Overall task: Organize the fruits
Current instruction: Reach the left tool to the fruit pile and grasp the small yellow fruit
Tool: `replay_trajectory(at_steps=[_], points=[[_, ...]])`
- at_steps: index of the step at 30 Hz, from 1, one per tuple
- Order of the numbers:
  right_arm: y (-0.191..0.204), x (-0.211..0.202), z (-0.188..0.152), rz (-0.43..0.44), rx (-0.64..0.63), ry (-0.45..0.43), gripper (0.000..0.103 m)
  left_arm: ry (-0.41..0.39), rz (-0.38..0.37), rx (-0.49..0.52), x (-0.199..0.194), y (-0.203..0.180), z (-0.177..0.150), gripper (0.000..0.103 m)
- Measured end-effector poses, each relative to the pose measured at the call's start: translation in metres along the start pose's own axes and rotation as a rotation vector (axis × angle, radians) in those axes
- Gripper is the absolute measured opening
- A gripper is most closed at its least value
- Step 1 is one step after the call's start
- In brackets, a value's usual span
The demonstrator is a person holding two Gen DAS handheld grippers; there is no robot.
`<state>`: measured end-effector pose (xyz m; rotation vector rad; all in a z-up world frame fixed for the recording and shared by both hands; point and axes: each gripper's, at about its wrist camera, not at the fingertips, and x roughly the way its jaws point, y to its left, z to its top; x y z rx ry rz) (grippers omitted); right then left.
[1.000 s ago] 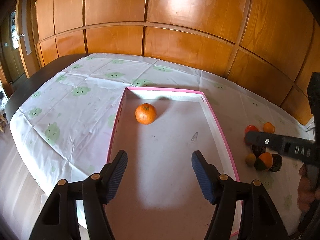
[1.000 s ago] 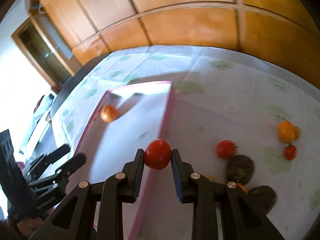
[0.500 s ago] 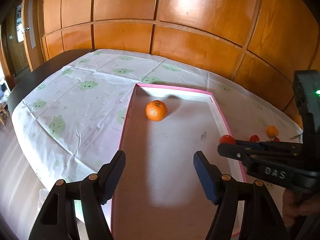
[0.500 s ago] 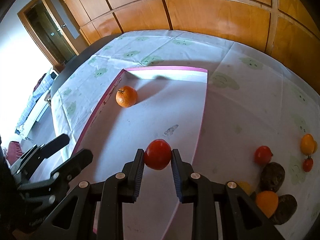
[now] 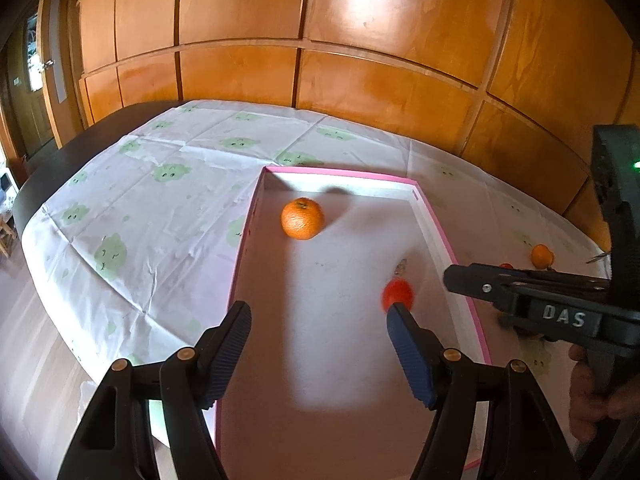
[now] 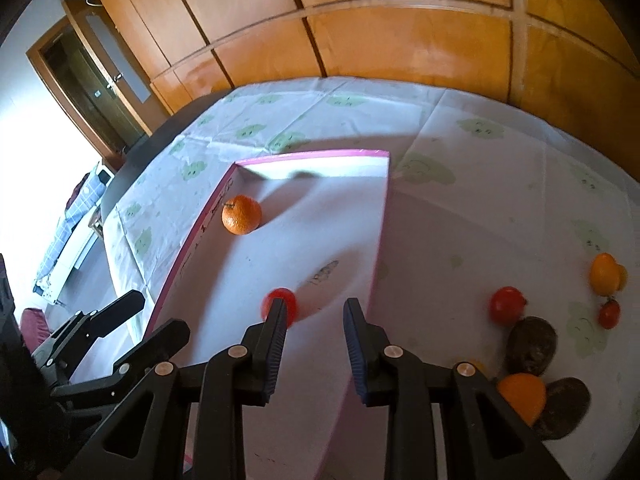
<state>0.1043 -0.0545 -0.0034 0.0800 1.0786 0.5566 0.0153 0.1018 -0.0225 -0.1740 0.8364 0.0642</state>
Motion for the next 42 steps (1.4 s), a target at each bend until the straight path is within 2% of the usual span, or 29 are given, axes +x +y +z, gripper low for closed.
replay_trajectory(at_steps=[10, 24, 36, 40, 42], points=[[-0.029, -0.041, -0.011, -0.059, 0.010, -0.061, 0.029, -0.005, -0.022, 0.055, -0.004, -0.020, 0.001, 0.071], [-0.088, -0.078, -0.036, -0.154, 0.088, -0.079, 0.030, 0.015, -0.056, 0.131, -0.003, -0.047, -0.002, 0.072], [-0.163, -0.127, -0.048, -0.311, 0.167, -0.100, 0.030, 0.035, -0.118, 0.236, -0.001, -0.081, -0.004, 0.072], [-0.191, -0.138, -0.055, -0.340, 0.220, -0.105, 0.030, 0.038, -0.169, 0.325, -0.002, -0.102, -0.005, 0.064], [-0.203, -0.139, -0.059, -0.349, 0.246, -0.106, 0.030, 0.056, -0.222, 0.381, 0.000, -0.116, -0.004, 0.059]])
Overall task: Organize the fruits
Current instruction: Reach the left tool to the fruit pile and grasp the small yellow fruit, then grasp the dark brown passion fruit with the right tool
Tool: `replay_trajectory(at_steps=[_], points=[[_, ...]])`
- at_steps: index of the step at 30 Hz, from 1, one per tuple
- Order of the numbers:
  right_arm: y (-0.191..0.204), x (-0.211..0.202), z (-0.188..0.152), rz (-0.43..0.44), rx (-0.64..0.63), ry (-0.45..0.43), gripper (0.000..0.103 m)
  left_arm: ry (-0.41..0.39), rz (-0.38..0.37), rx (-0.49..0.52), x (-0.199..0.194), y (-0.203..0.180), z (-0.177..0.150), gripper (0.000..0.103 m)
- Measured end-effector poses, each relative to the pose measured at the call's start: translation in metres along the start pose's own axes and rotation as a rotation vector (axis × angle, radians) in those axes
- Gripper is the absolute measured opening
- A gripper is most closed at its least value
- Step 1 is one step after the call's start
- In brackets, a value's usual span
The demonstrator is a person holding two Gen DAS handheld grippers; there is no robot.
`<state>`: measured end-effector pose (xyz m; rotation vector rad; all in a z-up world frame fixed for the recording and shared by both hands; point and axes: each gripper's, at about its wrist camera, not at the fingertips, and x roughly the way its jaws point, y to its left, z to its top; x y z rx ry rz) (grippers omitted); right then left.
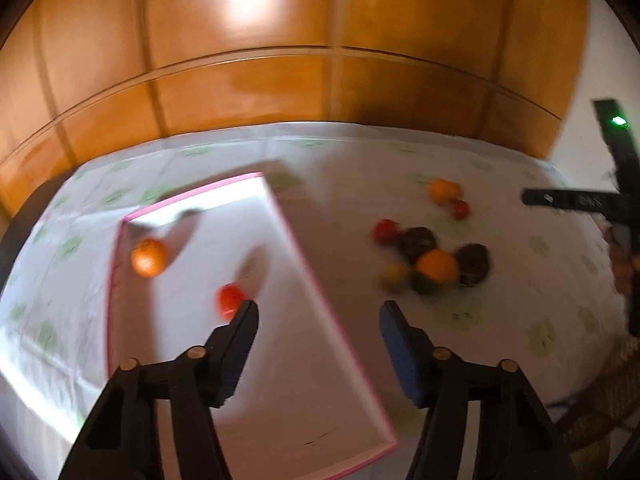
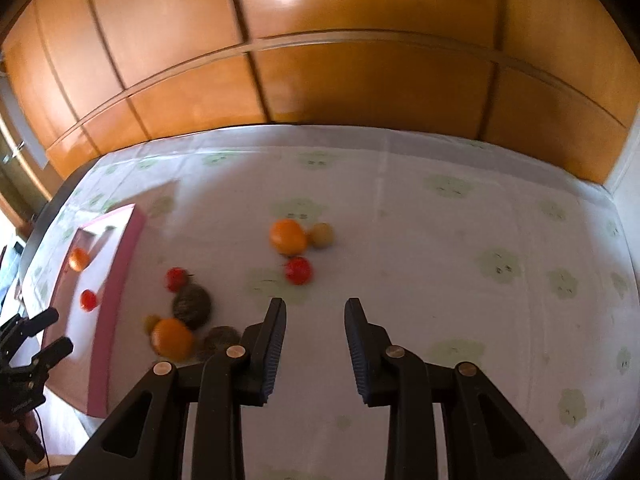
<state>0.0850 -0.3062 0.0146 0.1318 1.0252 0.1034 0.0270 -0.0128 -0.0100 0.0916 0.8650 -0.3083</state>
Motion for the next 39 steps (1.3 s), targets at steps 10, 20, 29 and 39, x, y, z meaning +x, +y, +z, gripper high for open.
replay_trajectory(at_steps=[10, 20, 29, 39], points=[[-0.028, 0.015, -0.005, 0.043, 0.088, 0.039, 0.030, 0.164, -0.151, 0.272, 0.060, -0.040, 0.021, 0.044], [-0.031, 0.016, -0.003, 0.076, 0.111, 0.050, 0.030, 0.257, -0.162, 0.386, 0.108, -0.057, 0.032, 0.044], [-0.027, 0.020, -0.002, 0.092, 0.099, 0.064, 0.030, 0.269, -0.200, 0.415, 0.120, -0.061, 0.038, 0.027], [-0.029, 0.025, -0.004, 0.091, 0.114, 0.087, 0.030, 0.235, -0.212, 0.318, 0.093, -0.068, 0.020, 0.024]])
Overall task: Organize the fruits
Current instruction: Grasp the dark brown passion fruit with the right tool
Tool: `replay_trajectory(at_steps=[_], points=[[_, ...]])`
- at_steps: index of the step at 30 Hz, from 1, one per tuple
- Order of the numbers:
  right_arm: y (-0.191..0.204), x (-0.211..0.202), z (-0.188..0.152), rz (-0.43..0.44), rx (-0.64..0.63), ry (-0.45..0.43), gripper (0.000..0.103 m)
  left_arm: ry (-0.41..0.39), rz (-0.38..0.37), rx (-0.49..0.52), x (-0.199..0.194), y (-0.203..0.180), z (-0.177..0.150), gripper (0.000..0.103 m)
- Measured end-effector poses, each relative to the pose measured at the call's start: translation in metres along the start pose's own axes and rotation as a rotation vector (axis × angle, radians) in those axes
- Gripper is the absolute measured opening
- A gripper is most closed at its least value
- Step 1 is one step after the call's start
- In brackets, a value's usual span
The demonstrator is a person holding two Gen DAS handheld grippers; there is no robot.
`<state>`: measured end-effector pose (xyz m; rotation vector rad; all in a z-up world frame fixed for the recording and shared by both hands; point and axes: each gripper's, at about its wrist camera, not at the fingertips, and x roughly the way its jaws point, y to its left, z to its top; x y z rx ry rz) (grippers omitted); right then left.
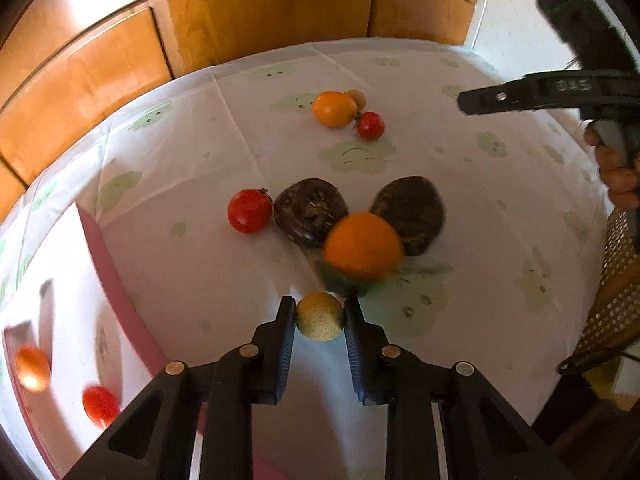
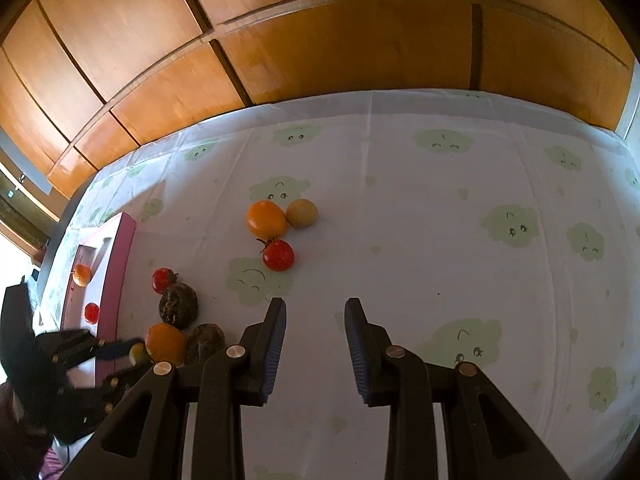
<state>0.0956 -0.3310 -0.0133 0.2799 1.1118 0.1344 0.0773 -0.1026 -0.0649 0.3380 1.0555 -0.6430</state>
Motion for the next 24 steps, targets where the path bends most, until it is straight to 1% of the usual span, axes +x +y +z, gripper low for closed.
replay_trajectory(at_steps=[2, 4, 7, 9, 12, 13, 15, 16, 18, 21, 24], points=[[0.000, 0.002, -0.001, 0.007, 0.002, 0.010, 0.030, -0.017, -0.018, -0.019, -0.009, -0.008, -0.008, 0.024], [0.001, 0.004, -0.002, 0.010, 0.000, 0.019, 0.030, -0.032, -0.018, -0.023, -0.016, -0.018, -0.016, 0.024], [0.003, 0.006, -0.005, 0.020, 0.000, 0.034, 0.030, -0.036, -0.038, -0.038, -0.019, -0.031, -0.027, 0.025], [0.005, 0.007, -0.007, 0.028, -0.001, 0.041, 0.030, -0.044, -0.016, -0.031, -0.018, -0.043, -0.035, 0.024], [0.008, 0.009, -0.010, 0.049, 0.000, 0.056, 0.030, -0.035, -0.005, -0.045, -0.011, -0.051, -0.042, 0.025], [0.009, 0.010, -0.010, 0.063, 0.002, 0.063, 0.030, -0.047, 0.007, -0.040, -0.011, -0.053, -0.042, 0.025], [0.011, 0.013, -0.012, 0.134, 0.014, 0.089, 0.030, -0.060, 0.032, -0.024, -0.011, -0.059, -0.044, 0.025], [0.014, 0.015, -0.014, 0.178, 0.020, 0.106, 0.030, -0.065, 0.035, -0.027, -0.010, -0.060, -0.045, 0.025], [0.021, 0.021, -0.017, 0.232, 0.018, 0.134, 0.030, -0.072, 0.028, -0.040, -0.012, -0.058, -0.048, 0.025], [0.029, 0.029, -0.023, 0.278, 0.031, 0.171, 0.030, -0.078, 0.014, -0.061, -0.013, -0.056, -0.049, 0.025], [0.036, 0.037, -0.026, 0.301, 0.035, 0.190, 0.030, -0.089, 0.015, -0.060, -0.012, -0.056, -0.050, 0.025]])
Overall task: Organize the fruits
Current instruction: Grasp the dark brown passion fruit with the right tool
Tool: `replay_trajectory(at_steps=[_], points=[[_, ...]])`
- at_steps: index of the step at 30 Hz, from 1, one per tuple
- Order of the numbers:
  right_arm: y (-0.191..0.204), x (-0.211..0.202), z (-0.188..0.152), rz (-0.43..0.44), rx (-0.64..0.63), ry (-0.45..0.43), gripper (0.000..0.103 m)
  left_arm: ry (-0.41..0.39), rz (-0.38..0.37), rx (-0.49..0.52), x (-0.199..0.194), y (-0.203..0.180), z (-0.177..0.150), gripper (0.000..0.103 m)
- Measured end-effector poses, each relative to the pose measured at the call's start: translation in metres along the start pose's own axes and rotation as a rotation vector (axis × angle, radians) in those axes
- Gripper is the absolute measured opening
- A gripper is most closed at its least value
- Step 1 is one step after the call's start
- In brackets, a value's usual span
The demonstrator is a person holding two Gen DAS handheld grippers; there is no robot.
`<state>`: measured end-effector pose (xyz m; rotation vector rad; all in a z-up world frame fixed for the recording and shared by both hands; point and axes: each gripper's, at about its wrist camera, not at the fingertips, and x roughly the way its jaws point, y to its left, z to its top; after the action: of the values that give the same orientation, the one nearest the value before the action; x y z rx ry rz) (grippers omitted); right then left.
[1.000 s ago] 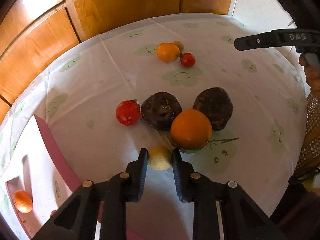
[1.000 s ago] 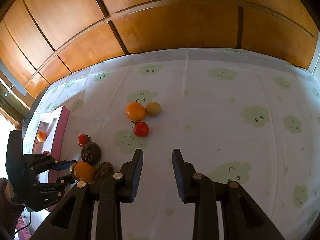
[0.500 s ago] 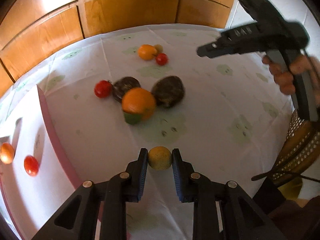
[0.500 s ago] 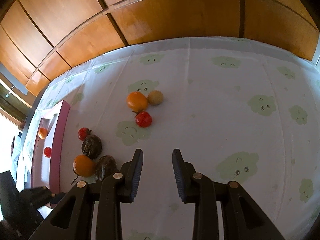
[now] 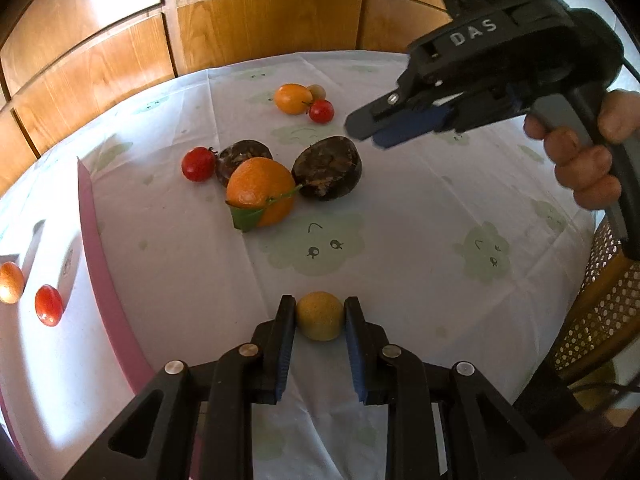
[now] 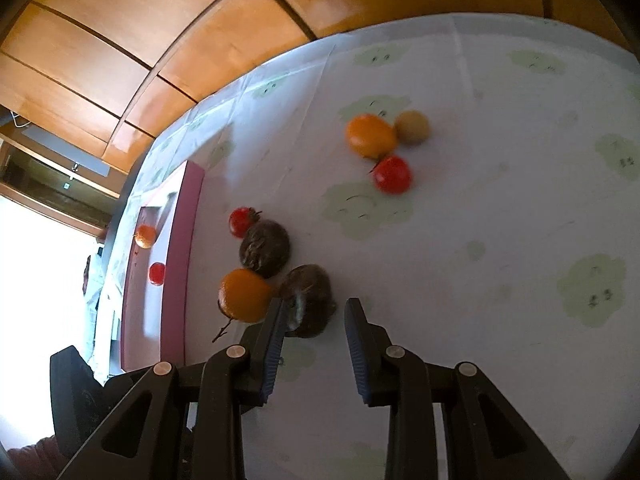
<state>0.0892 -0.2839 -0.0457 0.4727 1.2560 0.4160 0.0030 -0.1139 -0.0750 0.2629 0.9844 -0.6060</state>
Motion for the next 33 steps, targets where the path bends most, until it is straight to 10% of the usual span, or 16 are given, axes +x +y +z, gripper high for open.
replay_trajectory(at_steps=[33], points=[[-0.004, 0.017, 0.007, -0.074, -0.036, -0.008, 0.028, -0.022, -0.014, -0.029, -0.002, 0.003, -0.002, 0.025]])
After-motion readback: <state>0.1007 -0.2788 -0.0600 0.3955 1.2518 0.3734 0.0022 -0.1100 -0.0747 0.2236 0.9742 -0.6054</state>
